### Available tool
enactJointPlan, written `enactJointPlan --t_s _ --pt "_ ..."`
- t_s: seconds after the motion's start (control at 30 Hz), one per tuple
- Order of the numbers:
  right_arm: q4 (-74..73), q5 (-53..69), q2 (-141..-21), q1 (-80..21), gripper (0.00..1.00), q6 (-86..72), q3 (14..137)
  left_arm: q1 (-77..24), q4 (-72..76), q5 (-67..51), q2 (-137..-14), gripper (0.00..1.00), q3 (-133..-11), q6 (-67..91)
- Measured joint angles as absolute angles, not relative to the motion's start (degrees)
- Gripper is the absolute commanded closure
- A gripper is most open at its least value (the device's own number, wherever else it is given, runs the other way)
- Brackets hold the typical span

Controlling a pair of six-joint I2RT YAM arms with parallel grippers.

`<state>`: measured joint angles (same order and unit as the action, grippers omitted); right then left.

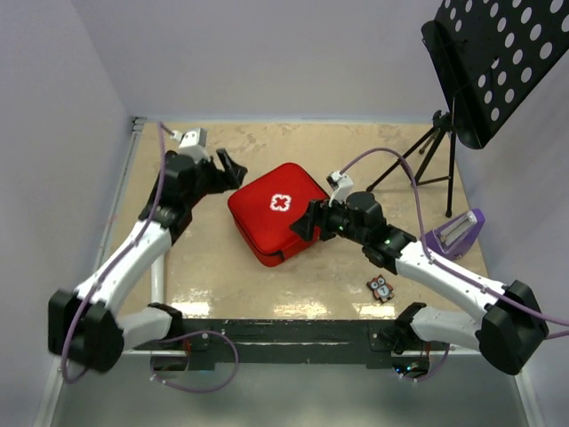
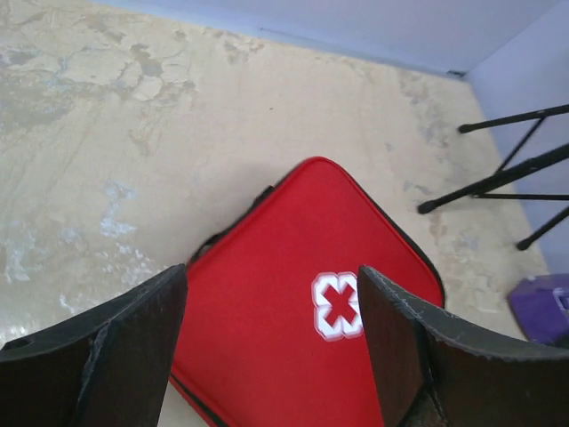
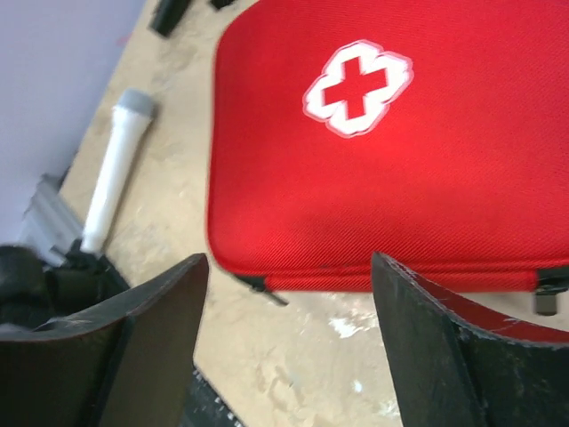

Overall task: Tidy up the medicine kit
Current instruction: Adjust the medicine box at the center of the board, then zip the medicine box at the center of the board.

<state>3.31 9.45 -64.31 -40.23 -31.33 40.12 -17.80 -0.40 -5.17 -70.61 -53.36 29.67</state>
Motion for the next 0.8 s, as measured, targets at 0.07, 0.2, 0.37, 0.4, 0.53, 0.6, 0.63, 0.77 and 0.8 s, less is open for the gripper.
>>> enactJointPlan --t_s 0.07,0.2,0.37,0.4,0.53,0.6,0.63,0.77,0.8 --pt "2.79 6.68 -66.59 -40.23 0.29 -30.72 41.52 -21.37 0.73 -2.11 -61.01 0.18 -45.84 31.16" --pt "1.56 2.09 -72.93 -40.23 0.31 -29.47 44.45 -37.76 0.36 6.7 -48.14 0.18 -35.53 35.22" --pt "-0.1 -1.19 -77.49 -40.23 0.36 -28.34 47.72 -52.6 -3.62 19.27 -46.89 0.18 -32.08 42.76" --pt "-0.1 -1.63 -77.62 -40.23 0.37 -28.27 48.12 -55.48 -4.58 22.0 -48.07 0.18 -32.08 44.4" --pt "-0.91 -2.42 -75.5 -40.64 0.46 -28.16 48.14 -62.52 -9.26 28.25 -52.53 0.21 -31.86 51.29" --pt "-0.84 -2.2 -72.25 -41.1 0.52 -27.99 46.46 -62.87 -11.0 30.55 -51.81 0.26 -30.44 55.22" --pt "-0.62 -1.96 -69.14 -41.41 0.54 -28.03 44.47 -62.85 -11.77 31.55 -50.28 0.3 -29.19 57.14" --pt "-0.23 -0.78 -59.81 -42.11 0.57 -28.23 37.17 -62.74 -15.84 35.27 -40.69 0.44 -23.9 64.95" --pt "0.1 -0.19 -58.65 -42.15 0.53 -28.42 35.48 -62.63 -17.28 36.03 -38.83 0.45 -23.0 66.96"
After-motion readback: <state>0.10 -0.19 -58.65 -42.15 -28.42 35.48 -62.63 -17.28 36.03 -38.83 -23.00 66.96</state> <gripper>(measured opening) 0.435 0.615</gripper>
